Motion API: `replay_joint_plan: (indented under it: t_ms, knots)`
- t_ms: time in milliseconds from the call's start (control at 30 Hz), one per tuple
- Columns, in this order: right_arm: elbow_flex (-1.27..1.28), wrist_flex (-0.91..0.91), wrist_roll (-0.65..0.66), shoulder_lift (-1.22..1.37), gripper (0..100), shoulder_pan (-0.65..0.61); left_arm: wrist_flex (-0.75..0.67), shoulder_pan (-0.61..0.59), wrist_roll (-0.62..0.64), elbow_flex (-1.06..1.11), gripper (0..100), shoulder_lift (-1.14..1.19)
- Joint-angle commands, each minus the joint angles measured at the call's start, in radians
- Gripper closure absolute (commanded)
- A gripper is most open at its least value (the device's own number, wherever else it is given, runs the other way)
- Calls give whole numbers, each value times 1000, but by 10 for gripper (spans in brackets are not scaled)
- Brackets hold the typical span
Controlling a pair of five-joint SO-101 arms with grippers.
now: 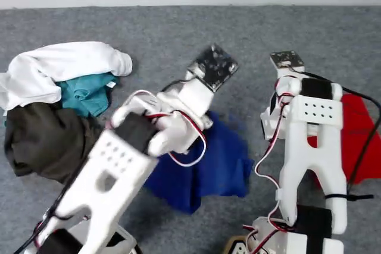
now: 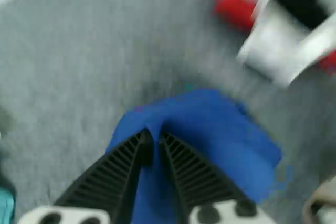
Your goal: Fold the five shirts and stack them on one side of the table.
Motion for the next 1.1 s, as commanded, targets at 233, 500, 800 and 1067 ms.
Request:
replay_joint_plan:
  t_ms: [233, 500, 800, 1067]
  knots:
    - [-3, -13, -11, -28, 821, 12, -526, -379, -58, 329, 987, 58]
    - [51, -48, -12, -36, 821, 10, -792, -428, -57, 390, 985, 64]
    - [109, -90, -11, -39, 821, 8, -908, -402, 192, 414, 850, 63]
    - [112, -90, -3, -28, 821, -84, -815, -402, 298, 361, 765, 52]
